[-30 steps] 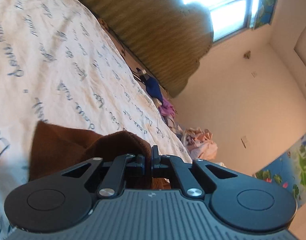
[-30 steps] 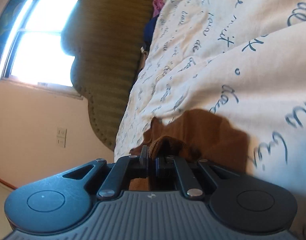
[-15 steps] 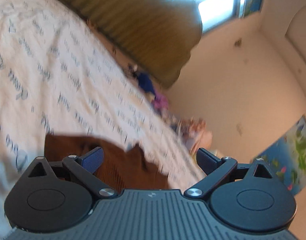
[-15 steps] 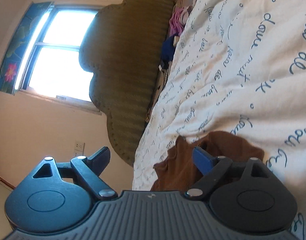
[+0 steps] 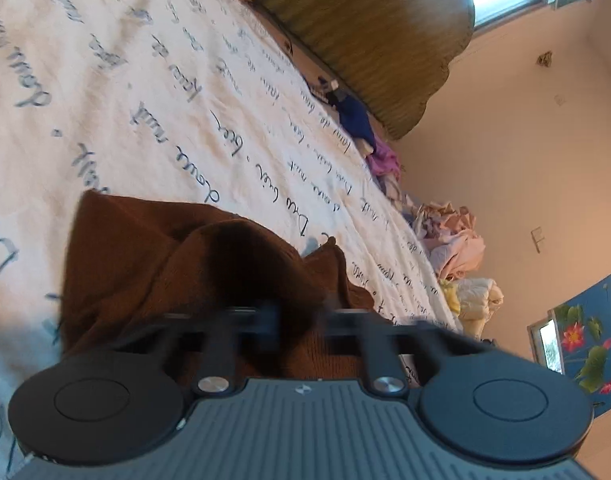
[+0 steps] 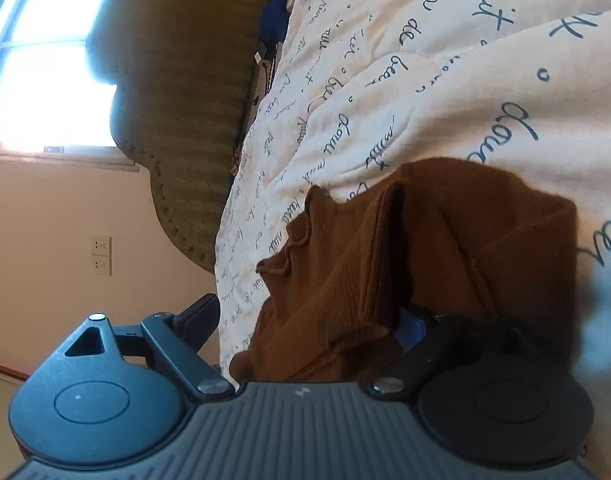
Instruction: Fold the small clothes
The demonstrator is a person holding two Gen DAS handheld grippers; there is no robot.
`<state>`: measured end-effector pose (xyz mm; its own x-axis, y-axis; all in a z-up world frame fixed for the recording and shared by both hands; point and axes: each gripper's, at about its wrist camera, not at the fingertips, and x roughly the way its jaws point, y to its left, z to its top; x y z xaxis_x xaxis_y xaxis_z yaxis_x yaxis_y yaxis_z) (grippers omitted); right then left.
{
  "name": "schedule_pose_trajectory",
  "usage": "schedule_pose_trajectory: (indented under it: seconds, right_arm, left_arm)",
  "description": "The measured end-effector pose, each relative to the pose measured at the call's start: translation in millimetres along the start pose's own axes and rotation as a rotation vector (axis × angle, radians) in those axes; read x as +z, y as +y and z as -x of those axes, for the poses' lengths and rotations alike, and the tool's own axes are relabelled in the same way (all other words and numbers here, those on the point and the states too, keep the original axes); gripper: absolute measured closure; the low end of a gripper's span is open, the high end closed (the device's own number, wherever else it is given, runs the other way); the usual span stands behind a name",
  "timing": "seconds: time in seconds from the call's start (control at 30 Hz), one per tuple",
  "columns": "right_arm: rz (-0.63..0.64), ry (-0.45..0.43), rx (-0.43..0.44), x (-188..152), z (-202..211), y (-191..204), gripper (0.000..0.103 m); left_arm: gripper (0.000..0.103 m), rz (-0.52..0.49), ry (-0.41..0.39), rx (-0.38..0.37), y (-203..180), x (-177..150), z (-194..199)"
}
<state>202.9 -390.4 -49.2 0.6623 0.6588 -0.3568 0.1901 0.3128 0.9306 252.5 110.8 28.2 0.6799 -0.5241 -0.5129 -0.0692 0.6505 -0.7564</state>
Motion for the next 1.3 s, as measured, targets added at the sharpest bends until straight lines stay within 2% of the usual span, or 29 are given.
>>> schedule_pose_trajectory:
  seconds: [0.07,0.13,0.17,0.2,0.23,0.27,0.3,0.37,0.47,0.57,0.63,0.67,0.77,0.8,0.83,0.9,0.93,1.0,1.07,1.13,1.2,1.3]
  right_arm:
    - [-0.098,-0.039,0.085,17,-3,-6,0.012]
    - [-0.229,-0.108,0.264,29,-2,-18,0.012]
    - [-0.266,-0.130,0.303,31,-2,-22,0.012]
    - [-0.265,-0.154,0.304,32,-2,-24,0.012]
    - [-0.235,-0.176,0.284,31,1,-24,0.013]
    - [-0.212,-0.181,0.245,29,4,-24,0.013]
    - [-0.195,-0.170,0.198,26,7,-24,0.013]
    - [-0.118,-0.148,0.170,14,17,-21,0.013]
    - [0.030,-0.135,0.109,-11,50,-13,0.013]
    - [0.156,-0.118,-0.017,-46,85,-13,0.012]
    - [0.228,-0.111,-0.114,-72,105,-16,0.012]
    - [0.265,-0.106,-0.159,-85,114,-18,0.013]
    - [0.367,-0.091,-0.228,-118,129,-20,0.014]
    - [0.390,-0.086,-0.245,-126,131,-19,0.014]
    - [0.412,-0.081,-0.258,-132,131,-18,0.014]
    - [0.438,-0.069,-0.265,-138,123,-15,0.013]
    - [0.430,-0.063,-0.254,-138,117,-14,0.013]
    - [0.376,-0.054,-0.211,-133,106,-13,0.013]
    - [0.321,-0.044,-0.166,-130,96,-14,0.012]
    - [0.306,-0.042,-0.166,-130,88,-13,0.012]
    - [0.307,-0.042,-0.168,-131,83,-12,0.012]
    - [0.285,-0.054,-0.161,-129,79,-12,0.012]
  left_arm:
    - [0.099,0.042,-0.013,-0.027,1,8,-13]
    - [0.099,0.079,-0.109,-0.100,5,17,-15]
    - [0.093,0.082,-0.158,-0.085,6,21,-15]
    - [0.060,0.123,-0.182,-0.065,11,25,-15]
    - [0.038,0.189,-0.179,-0.076,20,27,-15]
    - [0.003,0.251,-0.178,-0.077,28,27,-13]
    - [0.005,0.287,-0.198,-0.080,34,24,-6]
    - [0.005,0.237,-0.215,-0.096,34,20,13]
    - [0.005,0.125,-0.248,-0.032,29,4,54]
    - [0.006,0.117,-0.337,0.012,40,-23,104]
    - [0.006,0.129,-0.431,0.075,50,-40,142]
    - [0.006,0.112,-0.475,0.131,53,-47,161]
    - [0.005,-0.007,-0.609,0.328,53,-56,207]
    - [0.003,-0.053,-0.619,0.389,52,-55,216]
    - [0.003,-0.097,-0.588,0.425,49,-49,218]
    - [0.003,-0.141,-0.440,0.456,44,-43,206]
    - [0.003,-0.129,-0.341,0.436,42,-44,195]
    - [0.004,-0.036,-0.160,0.281,46,-50,173]
    - [0.004,0.084,-0.073,0.131,54,-64,154]
    - [0.004,0.150,-0.058,0.096,60,-71,140]
    - [0.004,0.173,-0.075,0.075,61,-74,132]
    - [0.005,0.221,-0.075,0.004,60,-69,122]
